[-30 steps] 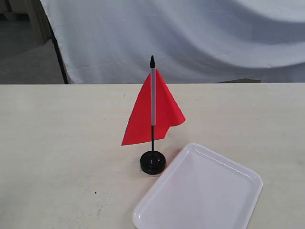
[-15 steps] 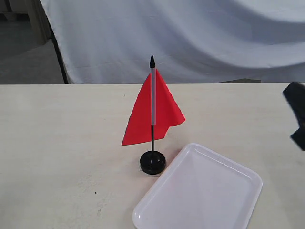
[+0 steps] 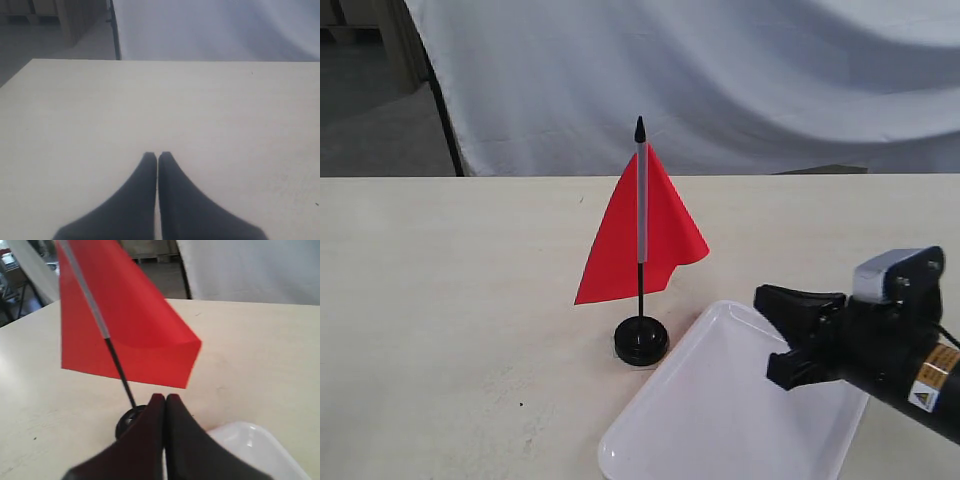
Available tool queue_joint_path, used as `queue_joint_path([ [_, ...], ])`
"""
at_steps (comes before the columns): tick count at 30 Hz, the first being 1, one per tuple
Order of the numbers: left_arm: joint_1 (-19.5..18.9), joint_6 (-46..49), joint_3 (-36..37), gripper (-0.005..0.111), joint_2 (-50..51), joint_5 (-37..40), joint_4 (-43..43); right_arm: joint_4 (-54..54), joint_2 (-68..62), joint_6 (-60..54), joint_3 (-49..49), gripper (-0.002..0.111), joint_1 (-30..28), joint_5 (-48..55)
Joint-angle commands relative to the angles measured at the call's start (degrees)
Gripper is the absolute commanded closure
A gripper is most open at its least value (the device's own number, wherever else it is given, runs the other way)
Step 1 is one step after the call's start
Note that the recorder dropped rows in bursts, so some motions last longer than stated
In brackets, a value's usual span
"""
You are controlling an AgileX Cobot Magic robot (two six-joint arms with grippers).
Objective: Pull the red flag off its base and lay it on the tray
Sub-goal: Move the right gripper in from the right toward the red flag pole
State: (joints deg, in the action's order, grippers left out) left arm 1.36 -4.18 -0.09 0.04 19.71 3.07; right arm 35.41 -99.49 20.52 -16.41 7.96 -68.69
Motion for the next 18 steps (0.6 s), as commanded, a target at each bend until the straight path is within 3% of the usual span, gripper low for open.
queue_joint_path([
  [1,-0.02,-0.15,0.09,0.105,-0.04,0.00,-0.07,0.88,-1.21,-1.25,-3.24,0.109,5.13,2.71],
  [7,-0.02,-0.15,0.09,0.105,-0.04,0.00,-0.07,0.79,-1.27,-1.74,-3.76,0.107,7.64,2.83],
  [9,-0.02,-0.15,0.09,0.105,-0.04,0.00,-0.07,0.65,-1.27,-1.74,-3.76,0.098,7.64,3.08],
  [11,-0.02,-0.15,0.09,0.105,-0.04,0.00,-0.07,0.65,-1.27,-1.74,-3.76,0.077,7.64,3.08],
  [15,-0.02,-0.15,0.09,0.105,-0.04,0.00,-0.07,0.65,-1.27,-1.74,-3.76,0.010,7.64,3.08],
  [16,-0.02,-0.15,0.09,0.105,-0.04,0.00,-0.07,1.04,-1.27,-1.91,-3.76,0.004,7.64,3.08],
  [18,-0.02,-0.15,0.09,0.105,-0.04,0.00,-0.07,1.50,-1.27,-1.80,-3.76,0.006,7.64,3.08],
])
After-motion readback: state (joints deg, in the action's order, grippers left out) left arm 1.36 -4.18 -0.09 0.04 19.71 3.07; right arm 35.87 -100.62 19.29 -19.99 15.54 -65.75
